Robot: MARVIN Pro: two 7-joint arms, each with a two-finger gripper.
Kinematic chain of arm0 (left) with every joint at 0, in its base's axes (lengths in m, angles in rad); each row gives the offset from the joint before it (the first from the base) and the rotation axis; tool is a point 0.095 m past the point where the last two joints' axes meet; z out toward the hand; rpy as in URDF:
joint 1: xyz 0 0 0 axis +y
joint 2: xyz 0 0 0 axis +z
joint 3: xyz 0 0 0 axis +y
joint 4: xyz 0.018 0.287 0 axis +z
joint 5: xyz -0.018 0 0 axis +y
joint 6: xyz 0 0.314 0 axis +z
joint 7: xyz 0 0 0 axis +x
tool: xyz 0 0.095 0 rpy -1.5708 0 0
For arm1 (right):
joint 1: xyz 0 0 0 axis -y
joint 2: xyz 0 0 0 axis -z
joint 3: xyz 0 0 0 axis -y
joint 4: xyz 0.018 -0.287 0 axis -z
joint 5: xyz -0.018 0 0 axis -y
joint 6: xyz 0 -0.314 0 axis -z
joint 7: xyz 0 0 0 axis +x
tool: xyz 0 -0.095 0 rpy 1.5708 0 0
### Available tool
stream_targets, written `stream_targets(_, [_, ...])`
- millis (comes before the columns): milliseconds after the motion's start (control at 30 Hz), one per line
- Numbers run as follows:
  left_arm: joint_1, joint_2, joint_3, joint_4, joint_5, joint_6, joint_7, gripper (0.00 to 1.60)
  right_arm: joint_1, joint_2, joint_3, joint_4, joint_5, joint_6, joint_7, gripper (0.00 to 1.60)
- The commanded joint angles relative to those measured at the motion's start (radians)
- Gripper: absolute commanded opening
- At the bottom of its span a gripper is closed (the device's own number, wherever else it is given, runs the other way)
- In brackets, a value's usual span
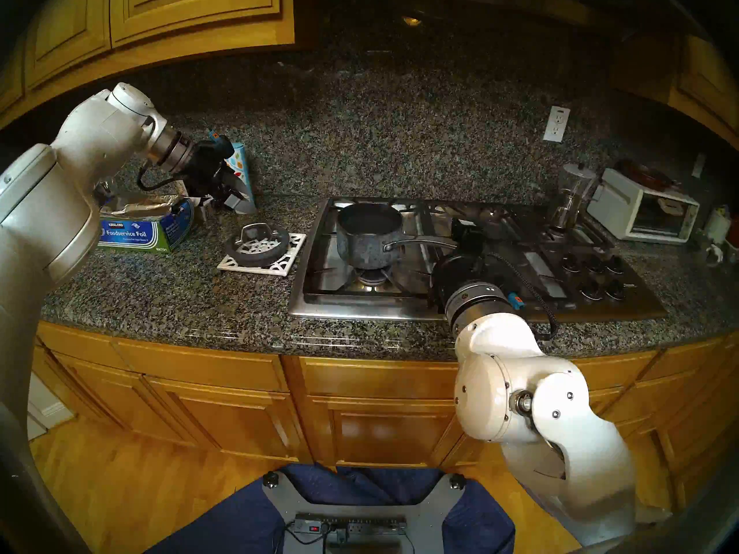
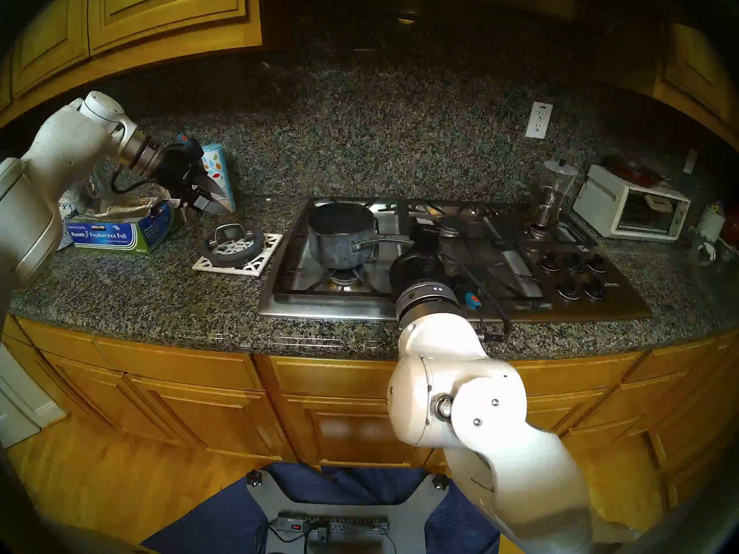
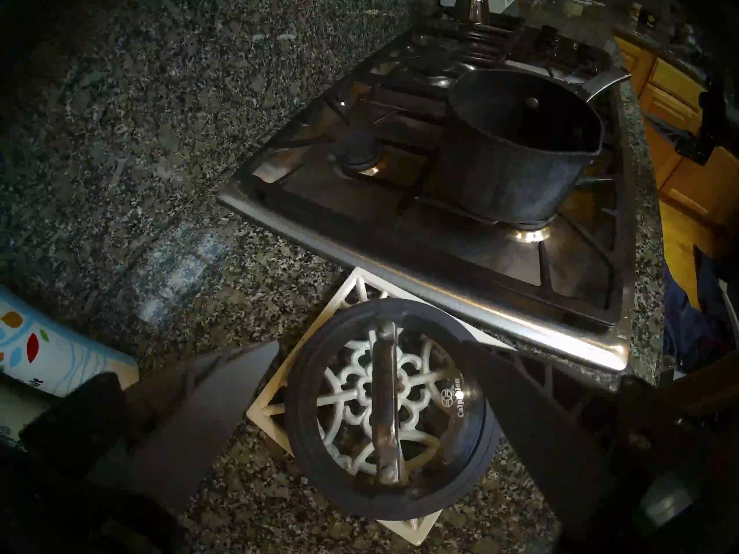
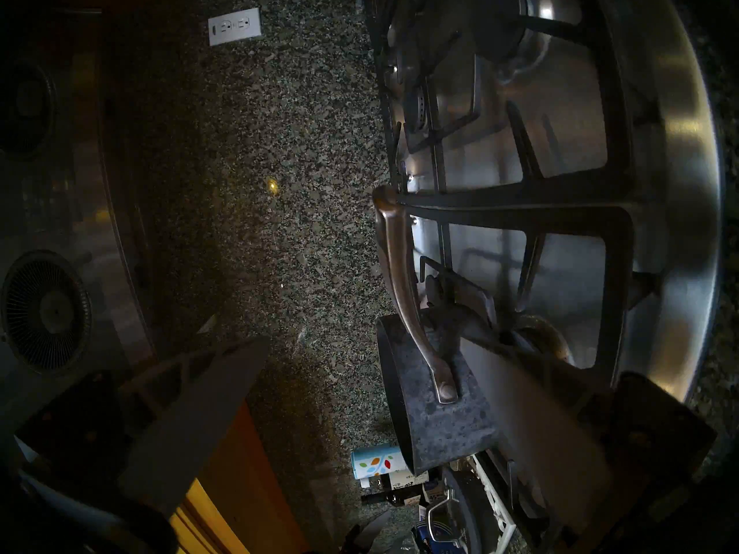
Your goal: Pick up the pot, put it on the stove, take off the pot lid
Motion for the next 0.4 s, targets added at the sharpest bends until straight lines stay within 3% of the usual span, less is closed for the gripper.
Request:
stream_targets(0, [-0.056, 0.007, -0.016, -0.019, -0.019, 0.019, 0.001, 1.60, 0.018, -0.001, 0.005, -0.028, -0.015, 0.001, 0.015, 1.60])
stream_targets(367, [-0.054, 0.018, -0.017, -0.041, -0.020, 0.034, 0.001, 1.60, 0.018, -0.001, 0.004, -0.028, -0.016, 0.001, 0.015, 1.60])
